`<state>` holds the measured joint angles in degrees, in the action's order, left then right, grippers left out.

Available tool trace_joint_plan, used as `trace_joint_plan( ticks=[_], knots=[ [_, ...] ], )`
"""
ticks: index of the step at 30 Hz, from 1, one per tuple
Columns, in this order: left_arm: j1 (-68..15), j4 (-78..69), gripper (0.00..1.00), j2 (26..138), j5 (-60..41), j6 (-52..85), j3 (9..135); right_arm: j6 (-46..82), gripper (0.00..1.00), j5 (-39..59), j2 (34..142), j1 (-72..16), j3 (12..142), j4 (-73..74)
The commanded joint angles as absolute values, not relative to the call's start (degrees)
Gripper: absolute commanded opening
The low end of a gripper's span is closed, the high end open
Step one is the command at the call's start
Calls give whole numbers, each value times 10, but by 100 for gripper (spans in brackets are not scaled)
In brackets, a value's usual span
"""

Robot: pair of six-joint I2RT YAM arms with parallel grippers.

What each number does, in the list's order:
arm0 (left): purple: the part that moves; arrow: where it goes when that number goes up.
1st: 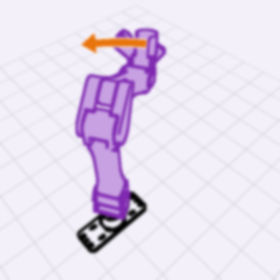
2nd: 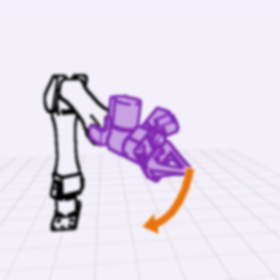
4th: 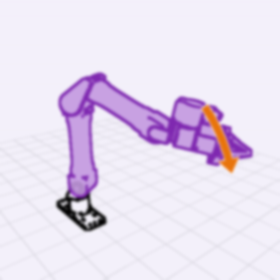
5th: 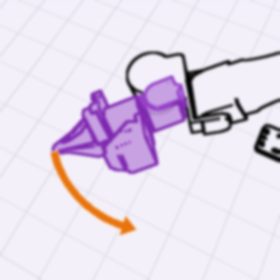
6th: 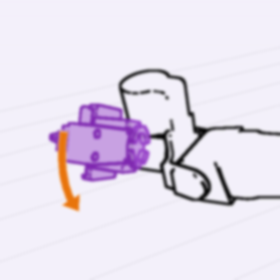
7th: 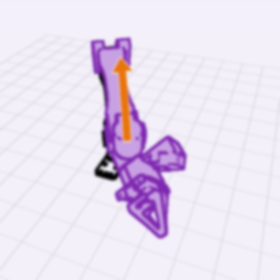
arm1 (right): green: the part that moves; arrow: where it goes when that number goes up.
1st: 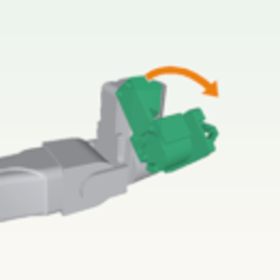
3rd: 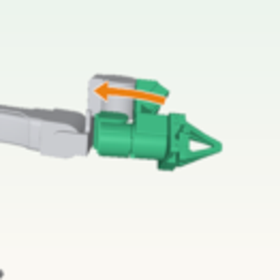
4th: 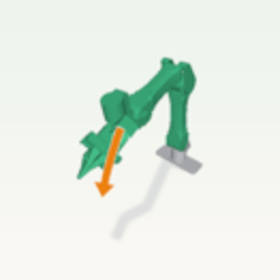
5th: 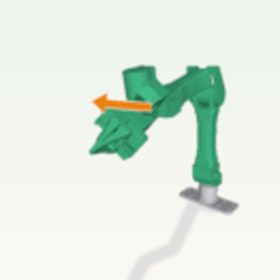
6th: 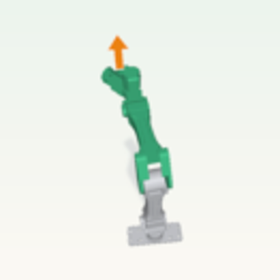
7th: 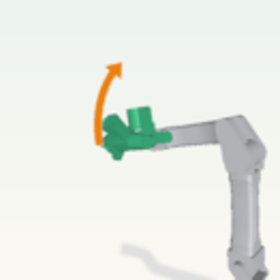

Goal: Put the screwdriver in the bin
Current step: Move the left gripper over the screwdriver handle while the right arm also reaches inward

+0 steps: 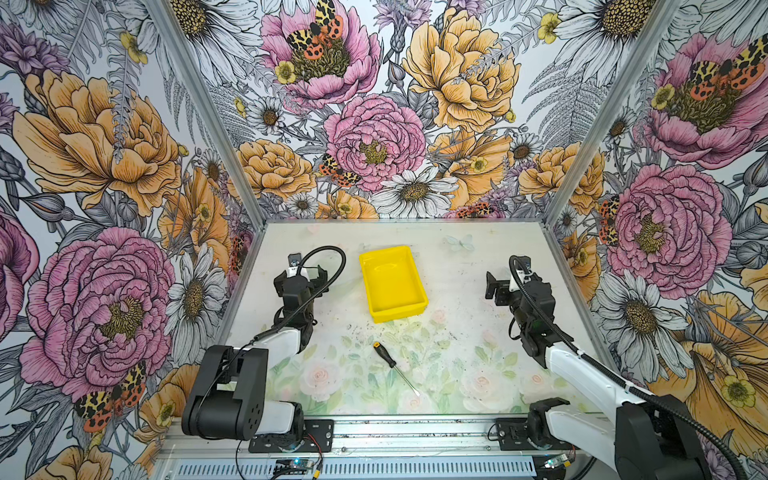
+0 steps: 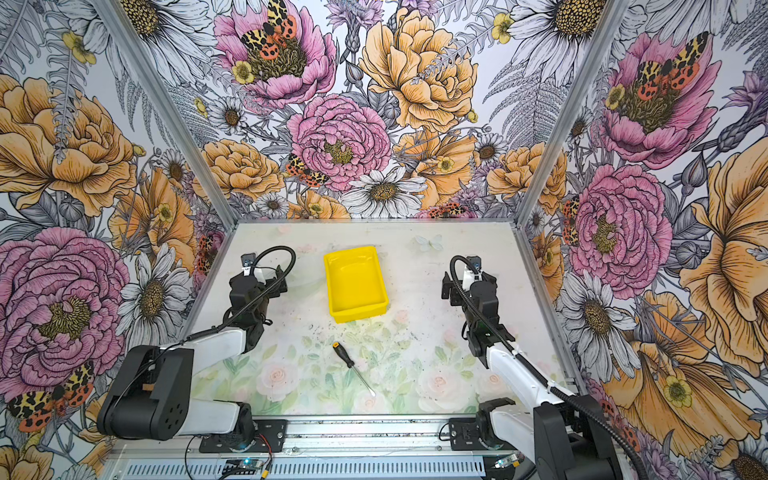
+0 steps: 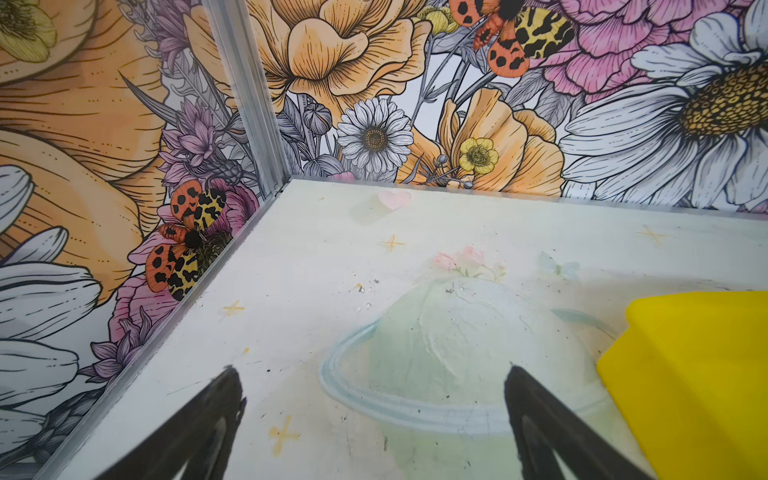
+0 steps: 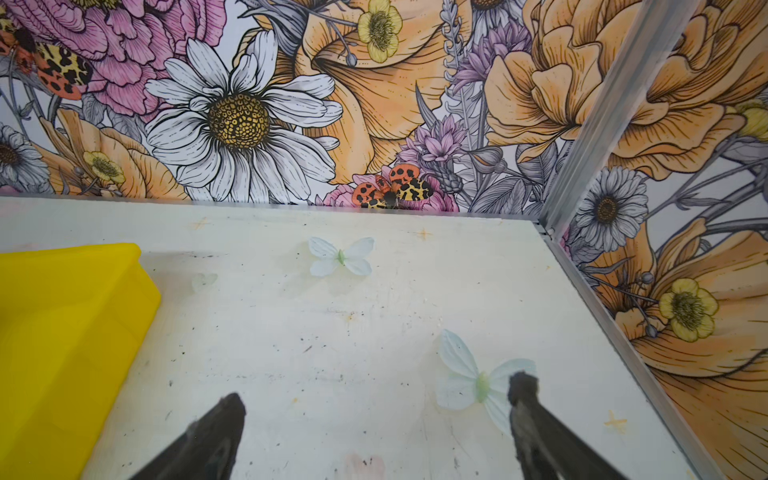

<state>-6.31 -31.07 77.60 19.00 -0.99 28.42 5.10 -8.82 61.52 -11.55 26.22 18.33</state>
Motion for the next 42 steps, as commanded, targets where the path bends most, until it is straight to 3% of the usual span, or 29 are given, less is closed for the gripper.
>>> trace_joint_plan(
  ticks=[1,9,21,27,34,42],
  knots=[
    [-64,-162,99,742,196,4,320,70,100,-107,593,-142,283,102],
    [-78,56,99,681,135,87,384,53,99,-71,591,-204,299,84],
    [-233,273,98,641,144,321,446,17,100,17,547,-290,342,-32],
    [-311,348,99,628,169,448,451,47,100,88,545,-303,335,-45],
    [-396,449,99,649,135,553,475,-22,99,213,540,-338,311,-48],
    [-498,451,99,691,161,652,472,-88,100,224,498,-377,319,-117]
  ],
)
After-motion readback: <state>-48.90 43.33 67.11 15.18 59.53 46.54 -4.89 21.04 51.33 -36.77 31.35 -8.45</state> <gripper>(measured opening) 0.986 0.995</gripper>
